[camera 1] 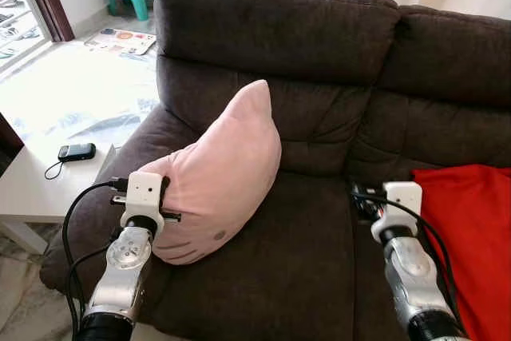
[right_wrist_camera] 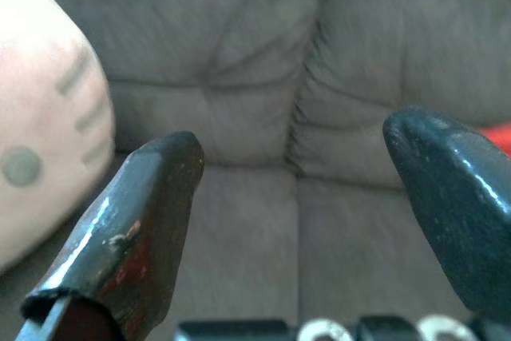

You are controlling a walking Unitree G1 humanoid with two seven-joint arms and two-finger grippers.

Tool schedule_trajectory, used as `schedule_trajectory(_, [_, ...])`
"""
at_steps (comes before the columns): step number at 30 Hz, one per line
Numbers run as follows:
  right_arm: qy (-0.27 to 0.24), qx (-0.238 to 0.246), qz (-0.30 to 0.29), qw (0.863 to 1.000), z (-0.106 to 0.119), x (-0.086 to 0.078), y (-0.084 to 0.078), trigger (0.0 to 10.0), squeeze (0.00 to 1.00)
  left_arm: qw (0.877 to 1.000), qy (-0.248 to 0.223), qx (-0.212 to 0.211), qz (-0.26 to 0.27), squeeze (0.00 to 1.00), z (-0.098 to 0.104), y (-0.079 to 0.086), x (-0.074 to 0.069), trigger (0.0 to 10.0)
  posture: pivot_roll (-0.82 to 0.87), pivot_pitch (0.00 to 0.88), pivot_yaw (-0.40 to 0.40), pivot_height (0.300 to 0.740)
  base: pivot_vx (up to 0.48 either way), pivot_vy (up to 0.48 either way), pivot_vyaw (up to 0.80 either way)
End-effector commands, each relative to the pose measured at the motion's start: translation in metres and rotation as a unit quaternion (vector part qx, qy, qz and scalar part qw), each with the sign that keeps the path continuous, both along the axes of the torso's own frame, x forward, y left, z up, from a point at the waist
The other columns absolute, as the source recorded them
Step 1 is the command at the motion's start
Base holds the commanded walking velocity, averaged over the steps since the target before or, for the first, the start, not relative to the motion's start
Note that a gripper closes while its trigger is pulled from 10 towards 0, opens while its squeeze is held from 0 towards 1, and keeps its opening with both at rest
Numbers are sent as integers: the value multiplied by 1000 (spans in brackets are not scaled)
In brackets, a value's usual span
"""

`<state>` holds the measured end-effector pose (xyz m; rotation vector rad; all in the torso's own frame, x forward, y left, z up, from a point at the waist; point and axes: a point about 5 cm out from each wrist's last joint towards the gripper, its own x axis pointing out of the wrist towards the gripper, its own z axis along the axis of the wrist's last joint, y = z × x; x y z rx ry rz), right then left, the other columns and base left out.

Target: Move the pillow to the sofa from floor

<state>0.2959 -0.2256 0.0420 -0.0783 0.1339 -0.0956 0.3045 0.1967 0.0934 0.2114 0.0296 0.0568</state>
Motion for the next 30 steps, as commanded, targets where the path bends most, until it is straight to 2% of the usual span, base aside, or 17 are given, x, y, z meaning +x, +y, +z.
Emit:
schedule_trajectory(1, [26,8,-27,999,-11,-9,-12,10000,0,999,-21,9,26,0,4,11,-1,10000,158,54,-62,740,0,0,0])
schedule_trajectory(5, [103,32,-74,991,-41,-35,-29,10000,0,999,-31,12,41,0,5,15,-2,10000,153,52,-61,740,0,0,0])
schedule_trajectory(6, [131,45,-94,986,-51,-46,-34,10000,0,999,-29,10,41,0,4,15,-2,10000,153,52,-62,740,0,0,0])
schedule_trajectory(8, [141,53,-101,983,-56,-50,-36,10000,0,999,-27,8,40,0,3,14,-2,10000,153,52,-62,740,0,0,0])
schedule_trajectory(9, [174,56,-119,976,-66,-63,-39,10000,0,999,-27,9,38,0,2,13,-2,10000,153,50,-62,740,0,0,0])
schedule_trajectory(12, [228,60,-134,962,-85,-87,-40,10000,0,999,-29,10,38,0,1,13,-3,10000,154,50,-63,740,0,0,0])
schedule_trajectory(13, [253,73,-149,953,-94,-100,-40,10000,0,999,-31,8,41,0,1,13,-3,10000,155,53,-64,740,0,0,0])
schedule_trajectory(16, [279,82,-164,943,-104,-116,-40,10000,0,999,-31,7,44,0,0,13,-4,10000,156,51,-63,740,0,0,0])
schedule_trajectory(22, [327,90,-155,928,-118,-137,-30,10000,0,999,-29,4,44,0,-3,13,-4,10000,154,51,-61,740,0,0,0])
schedule_trajectory(26, [338,84,-151,925,-121,-141,-28,10000,0,999,-29,3,44,0,-3,13,-4,10000,158,46,-61,740,0,0,0])
schedule_trajectory(30, [369,86,-146,914,-128,-154,-25,10000,0,998,-27,-5,61,0,-4,17,-4,10000,160,41,-62,740,0,0,0])
